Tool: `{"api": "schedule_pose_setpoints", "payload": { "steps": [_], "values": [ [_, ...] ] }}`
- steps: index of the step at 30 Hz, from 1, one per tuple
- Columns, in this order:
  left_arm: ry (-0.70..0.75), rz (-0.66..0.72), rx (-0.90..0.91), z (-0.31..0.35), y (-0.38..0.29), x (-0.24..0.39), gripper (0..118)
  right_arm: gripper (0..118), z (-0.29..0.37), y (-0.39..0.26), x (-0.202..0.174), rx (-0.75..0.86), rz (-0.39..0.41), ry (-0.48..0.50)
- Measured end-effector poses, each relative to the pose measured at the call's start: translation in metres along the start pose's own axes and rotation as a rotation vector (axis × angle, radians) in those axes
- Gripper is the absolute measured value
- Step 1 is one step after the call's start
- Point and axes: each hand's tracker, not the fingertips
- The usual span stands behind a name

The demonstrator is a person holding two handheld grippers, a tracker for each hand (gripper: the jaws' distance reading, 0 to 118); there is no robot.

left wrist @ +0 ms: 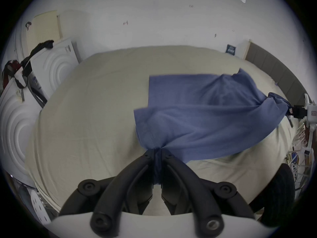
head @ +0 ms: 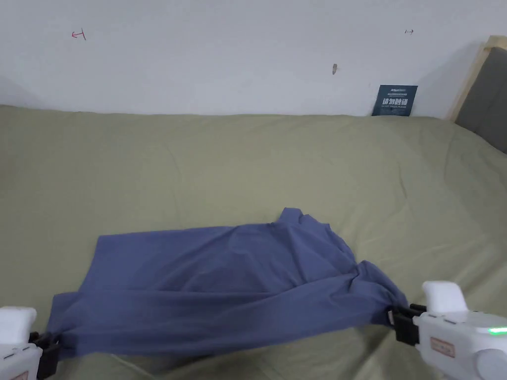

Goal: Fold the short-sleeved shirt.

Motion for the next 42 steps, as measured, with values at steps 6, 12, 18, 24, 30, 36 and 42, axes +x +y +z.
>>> {"api": "schedule_pose_setpoints", "payload": {
  "steps": [6,12,18,24,30,36,42],
  "values": [
    [-0.049,-0.01,0.061,0.072,-0.002,-0.003,6,13,0.076,0.006,-0.002,0.025,0.004,0.071],
    [-0.052,0.069,-0.086,0.055,-0.065,-0.007,6,13,0.061,-0.062,0.011,-0.13,-0.046,0.028],
    [-0.067,0.176,-0.116,0.033,-0.104,-0.007,44,94,0.039,-0.111,0.014,-0.164,-0.171,0.021],
    [0.018,0.089,0.325,0.11,-0.079,0.009,118,102,0.108,-0.068,-0.008,0.17,-0.116,0.018],
    [0.019,0.031,0.593,0.124,-0.015,0.053,118,103,0.124,-0.013,-0.068,0.583,-0.035,0.043],
    [0.033,0.001,0.492,0.073,0.033,0.068,9,7,0.08,0.027,-0.106,0.575,0.014,0.025],
    [0.041,0.004,0.296,0.004,0.037,0.039,0,7,0.053,0.035,-0.106,0.541,0.028,0.062]
  ]
}}
